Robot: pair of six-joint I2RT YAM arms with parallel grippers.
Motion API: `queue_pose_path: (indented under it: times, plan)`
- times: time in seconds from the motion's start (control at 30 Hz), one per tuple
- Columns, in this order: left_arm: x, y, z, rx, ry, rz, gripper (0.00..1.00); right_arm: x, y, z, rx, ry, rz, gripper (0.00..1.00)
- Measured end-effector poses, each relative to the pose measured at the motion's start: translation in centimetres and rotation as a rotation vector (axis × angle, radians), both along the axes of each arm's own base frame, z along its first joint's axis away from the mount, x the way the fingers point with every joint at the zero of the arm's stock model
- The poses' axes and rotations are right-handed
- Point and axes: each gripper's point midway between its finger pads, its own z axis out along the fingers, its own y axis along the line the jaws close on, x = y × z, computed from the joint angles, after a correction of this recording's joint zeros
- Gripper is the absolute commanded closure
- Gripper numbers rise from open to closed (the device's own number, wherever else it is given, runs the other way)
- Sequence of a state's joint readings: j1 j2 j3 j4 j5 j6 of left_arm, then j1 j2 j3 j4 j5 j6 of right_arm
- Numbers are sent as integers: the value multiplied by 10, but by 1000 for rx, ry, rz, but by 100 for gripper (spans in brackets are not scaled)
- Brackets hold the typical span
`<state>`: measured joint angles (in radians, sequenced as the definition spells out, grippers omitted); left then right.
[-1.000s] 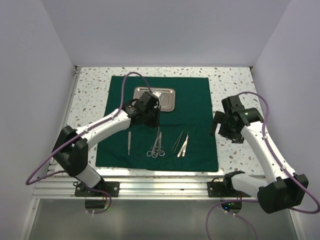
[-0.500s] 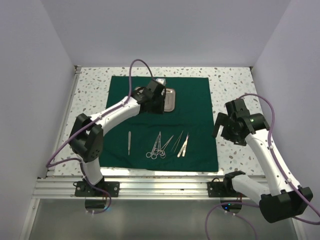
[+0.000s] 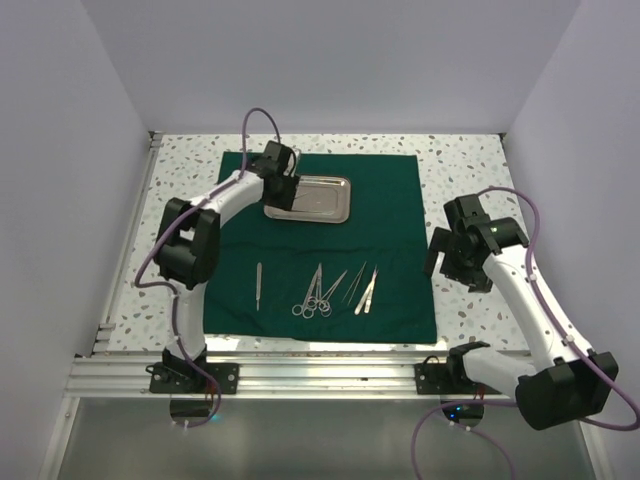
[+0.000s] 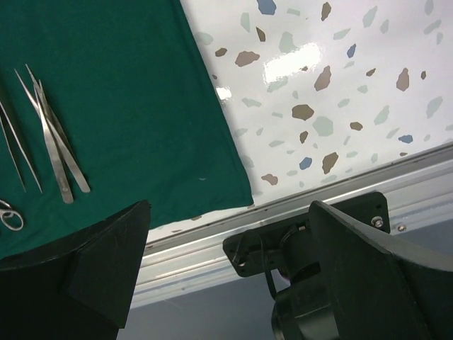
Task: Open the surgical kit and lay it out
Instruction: Pick up the medical item from the container.
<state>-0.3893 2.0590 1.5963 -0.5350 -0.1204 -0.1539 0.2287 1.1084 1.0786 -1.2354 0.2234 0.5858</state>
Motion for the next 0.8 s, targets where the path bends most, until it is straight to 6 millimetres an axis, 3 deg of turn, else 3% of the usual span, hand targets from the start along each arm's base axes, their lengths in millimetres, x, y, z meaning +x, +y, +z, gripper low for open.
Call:
queue_pose_path:
  times: [0.27,0.5,0.63,0.8]
  plan:
    - [30,-13,-15,-1,-16,-99,46,6,2,-4,-5,39,-25,2]
    - [55,5,-15,-35,-30,-64,49,8,1,-3,-10,42,-43,2]
    - [60,16,-16,-53,-26,-49,52,8,0,-3,-17,42,-50,2]
    - [55,8,-23,-105,-5,-98,52,8,0,-4,-21,50,-53,1]
